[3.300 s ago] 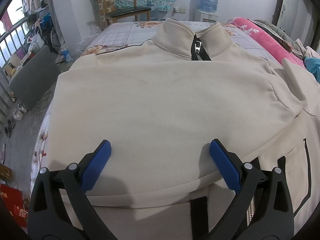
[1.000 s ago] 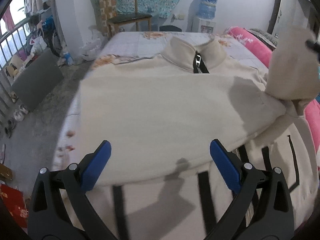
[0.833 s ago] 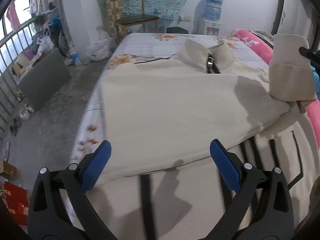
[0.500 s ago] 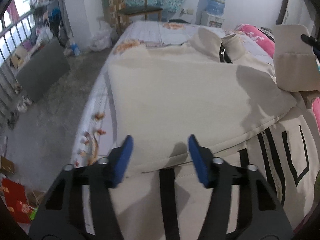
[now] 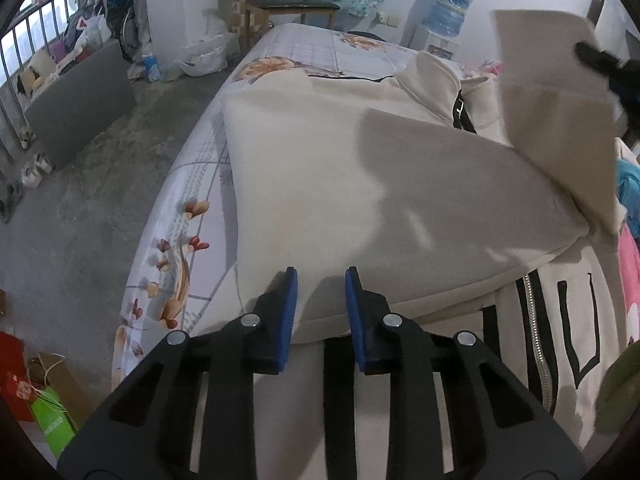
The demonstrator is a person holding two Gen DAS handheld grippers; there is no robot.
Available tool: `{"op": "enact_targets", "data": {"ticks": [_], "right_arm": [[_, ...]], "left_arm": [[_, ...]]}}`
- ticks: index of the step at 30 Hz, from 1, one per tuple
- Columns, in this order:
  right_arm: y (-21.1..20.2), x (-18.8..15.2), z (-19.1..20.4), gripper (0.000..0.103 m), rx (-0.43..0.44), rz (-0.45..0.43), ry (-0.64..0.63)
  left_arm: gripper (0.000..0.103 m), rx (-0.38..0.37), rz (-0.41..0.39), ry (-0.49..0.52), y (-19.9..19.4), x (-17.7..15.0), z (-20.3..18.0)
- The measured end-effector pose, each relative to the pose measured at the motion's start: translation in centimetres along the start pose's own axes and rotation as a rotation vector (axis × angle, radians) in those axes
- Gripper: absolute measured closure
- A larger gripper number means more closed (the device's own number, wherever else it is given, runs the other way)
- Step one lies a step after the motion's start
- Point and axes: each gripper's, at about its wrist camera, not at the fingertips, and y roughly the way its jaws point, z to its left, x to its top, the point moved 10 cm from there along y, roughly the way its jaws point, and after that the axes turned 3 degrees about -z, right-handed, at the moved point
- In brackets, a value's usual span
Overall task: Fold large clothes
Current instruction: 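Lay the sleeve flat on the jacket body and open the right gripper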
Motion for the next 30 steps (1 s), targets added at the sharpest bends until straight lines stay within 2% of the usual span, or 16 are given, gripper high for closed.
{"op": "enact_targets", "data": {"ticks": [5, 8, 9, 10, 12, 15, 19, 22, 24, 27, 28, 30], "right_arm": [[4.5, -6.3, 2.6, 0.089, 0.038, 0.221, -0.082], [6.3, -10.2, 2.8, 0.068, 0.080, 0.374, -0.038], [6.3, -11.0, 2.7, 0.056, 0.110, 0.406, 0.001], [5.9, -11.3, 2.6, 0.047, 0.136, 0.412, 0.038], [4.5, -10.9, 2.1, 0.039, 0.176, 0.383, 0.087], [1.5, -9.6, 0.0, 0.036, 0.191, 0.311, 0.171], [-1.8, -9.1, -3.7, 0.036, 0.131, 0.239, 0.265], [-4.0, -10.2, -6.6, 0.036, 0.031, 0.222, 0.274], [-5.0, -10.9, -7.6, 0.036, 0.003, 0.223, 0.285], [-6.2, -11.8, -8.4, 0.036, -0.057, 0.215, 0.270], [-6.4, -12.0, -8.7, 0.036, -0.077, 0.213, 0.257], [-6.9, -11.9, -9.3, 0.036, -0.104, 0.207, 0.239]], "left_arm": [[0.080, -0.013, -0.010, -0.014, -0.1, 0.1, 0.1], [0.080, -0.044, 0.007, -0.043, -0.3, 0.2, 0.2], [0.080, -0.057, 0.012, -0.052, -0.5, 0.3, 0.2], [0.080, -0.068, 0.019, -0.062, -0.8, 0.4, 0.3], [0.079, -0.094, 0.027, -0.076, -1.4, 0.6, 0.3], [0.076, -0.181, 0.021, -0.125, -2.8, 1.7, -0.4], [0.073, -0.283, 0.017, -0.162, -3.0, 3.7, -2.6], [0.065, -0.326, 0.046, -0.163, -1.4, 4.8, -5.0], [0.064, -0.296, 0.076, -0.161, 0.8, 5.2, -5.7], [0.065, -0.166, 0.106, -0.142, 4.2, 5.6, -5.3], [0.065, -0.149, 0.112, -0.137, 5.0, 5.6, -5.4], [0.066, -0.113, 0.085, -0.103, 5.4, 6.2, -5.8]]}}
